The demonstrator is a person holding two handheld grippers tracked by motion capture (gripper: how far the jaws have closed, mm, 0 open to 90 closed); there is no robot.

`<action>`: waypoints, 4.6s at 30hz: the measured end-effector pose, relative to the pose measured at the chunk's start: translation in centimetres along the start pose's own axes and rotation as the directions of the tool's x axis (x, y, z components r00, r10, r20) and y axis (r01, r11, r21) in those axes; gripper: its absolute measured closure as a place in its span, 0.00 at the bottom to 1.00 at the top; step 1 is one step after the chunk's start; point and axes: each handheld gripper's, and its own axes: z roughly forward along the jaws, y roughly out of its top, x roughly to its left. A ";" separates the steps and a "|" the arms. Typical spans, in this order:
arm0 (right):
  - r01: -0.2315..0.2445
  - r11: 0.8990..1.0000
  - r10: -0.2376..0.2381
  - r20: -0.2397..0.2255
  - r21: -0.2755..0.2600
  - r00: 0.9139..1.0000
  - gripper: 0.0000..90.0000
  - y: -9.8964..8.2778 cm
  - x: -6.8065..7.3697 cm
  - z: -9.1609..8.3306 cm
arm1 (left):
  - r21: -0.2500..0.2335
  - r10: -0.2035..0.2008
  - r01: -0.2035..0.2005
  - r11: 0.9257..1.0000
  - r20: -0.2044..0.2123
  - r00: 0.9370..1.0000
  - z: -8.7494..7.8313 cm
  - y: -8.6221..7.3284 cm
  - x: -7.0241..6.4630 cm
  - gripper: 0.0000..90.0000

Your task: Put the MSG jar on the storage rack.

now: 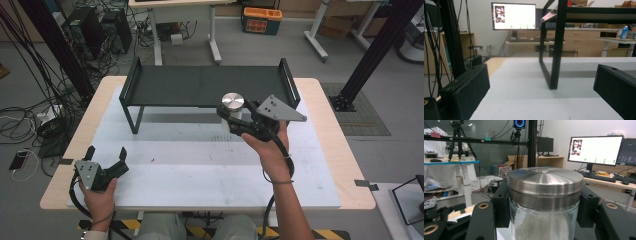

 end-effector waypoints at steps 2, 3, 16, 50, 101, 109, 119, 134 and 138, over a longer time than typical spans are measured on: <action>0.003 1.000 -0.003 0.007 0.003 1.000 0.47 0.4 -0.3 0.5 | 0.001 0.001 -0.001 1.000 0.000 1.000 0.0 0.0 0.0 0.01; 0.004 1.000 -0.004 0.011 0.003 1.000 0.47 0.5 -0.5 0.8 | 0.001 0.001 -0.001 1.000 0.000 1.000 0.0 0.0 0.0 0.01; 0.011 1.000 -0.011 0.105 0.006 0.994 0.47 1.4 -2.6 4.7 | -0.003 0.003 -0.003 1.000 0.000 1.000 0.0 0.0 0.0 0.01; -0.019 0.999 0.005 0.362 0.037 0.932 0.47 -1.2 -5.6 12.4 | -0.010 0.010 -0.010 1.000 0.009 1.000 -0.1 -0.2 0.1 0.01; -0.039 0.999 0.019 0.441 0.037 0.897 0.14 -2.8 -5.5 13.7 | -0.004 0.009 -0.009 1.000 0.006 1.000 0.0 -0.1 0.0 0.02; -0.050 0.998 0.033 0.446 0.027 0.895 0.09 -2.3 -5.2 13.0 | -0.002 0.008 -0.008 1.000 0.006 1.000 0.0 0.0 0.0 0.02; -0.026 0.999 0.012 0.422 0.027 0.907 0.07 -1.2 -4.3 12.0 | -0.001 0.007 -0.007 1.000 0.006 1.000 0.0 0.0 0.1 0.02; -0.017 1.000 0.014 0.406 0.005 0.914 0.06 -0.4 -2.7 8.8 | -0.002 0.004 -0.004 1.000 0.008 1.000 0.0 0.0 0.1 0.02; -0.009 1.000 0.006 0.395 0.007 0.919 0.06 -0.2 -2.3 7.6 | -0.002 0.005 -0.005 1.000 0.008 1.000 0.0 0.0 0.1 0.02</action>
